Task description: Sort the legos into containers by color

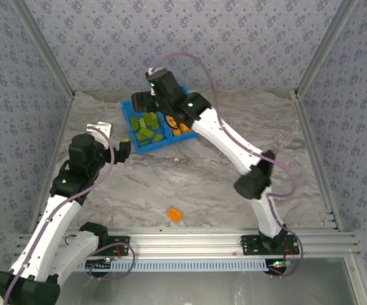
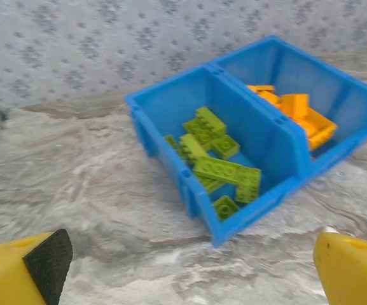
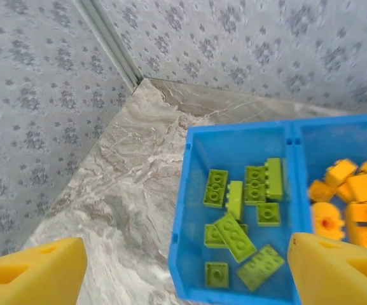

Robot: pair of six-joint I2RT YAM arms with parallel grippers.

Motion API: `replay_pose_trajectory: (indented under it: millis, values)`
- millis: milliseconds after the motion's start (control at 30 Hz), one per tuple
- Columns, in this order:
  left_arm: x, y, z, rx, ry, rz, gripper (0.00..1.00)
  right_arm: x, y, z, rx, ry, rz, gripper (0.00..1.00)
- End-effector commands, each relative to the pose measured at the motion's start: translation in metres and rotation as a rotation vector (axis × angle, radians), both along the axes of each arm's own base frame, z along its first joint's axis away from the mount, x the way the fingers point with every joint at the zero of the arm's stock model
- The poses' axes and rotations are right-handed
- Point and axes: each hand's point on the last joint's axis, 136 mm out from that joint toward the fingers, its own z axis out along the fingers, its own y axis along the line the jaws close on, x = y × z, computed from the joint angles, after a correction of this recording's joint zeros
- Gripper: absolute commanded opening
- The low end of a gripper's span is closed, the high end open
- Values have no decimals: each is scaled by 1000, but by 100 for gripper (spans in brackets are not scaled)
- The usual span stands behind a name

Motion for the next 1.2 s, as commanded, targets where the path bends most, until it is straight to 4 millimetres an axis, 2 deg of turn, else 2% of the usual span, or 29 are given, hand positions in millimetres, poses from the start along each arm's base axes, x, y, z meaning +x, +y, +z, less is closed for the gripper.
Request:
replay_pose_trajectory:
  millis: [0,100,200,300,367,400,467,567,667,800,1000,1167]
  values:
    - [-5,-38,-2,-43,29,-206,99,-29,-44,11,-100,-99,-2,90]
    - [-18,-71,-4,-39,144,-313,99,-58,-92,11,-91,-153,-18,98]
    - [-45,-109,-17,-62,264,-411,99,-84,-146,-2,-117,-147,-69,100]
    - [-77,-140,-43,-70,381,-472,99,-103,-194,-26,-121,-94,-143,100]
    - [-97,-156,-62,-54,422,-492,99,-112,-218,-37,-90,-63,-192,100]
    - [-106,-161,-73,-41,444,-494,99,-115,-228,-53,-85,-32,-213,100]
    - [-124,-168,-96,0,498,-503,99,-120,-241,-61,-52,-4,-247,100]
    - [-146,-175,-129,67,589,-512,99,-119,-253,-70,-43,24,-278,100]
    - [-168,-189,-156,93,693,-564,99,-115,-253,-75,-41,49,-273,100]
    - [-178,-193,-188,153,812,-522,99,-111,-251,-77,-33,58,-278,100]
    - [-179,-190,-207,232,824,-431,99,-112,-252,-81,-31,71,-284,100]
    - [-186,-195,-220,276,810,-453,99,-113,-254,-88,-30,84,-293,100]
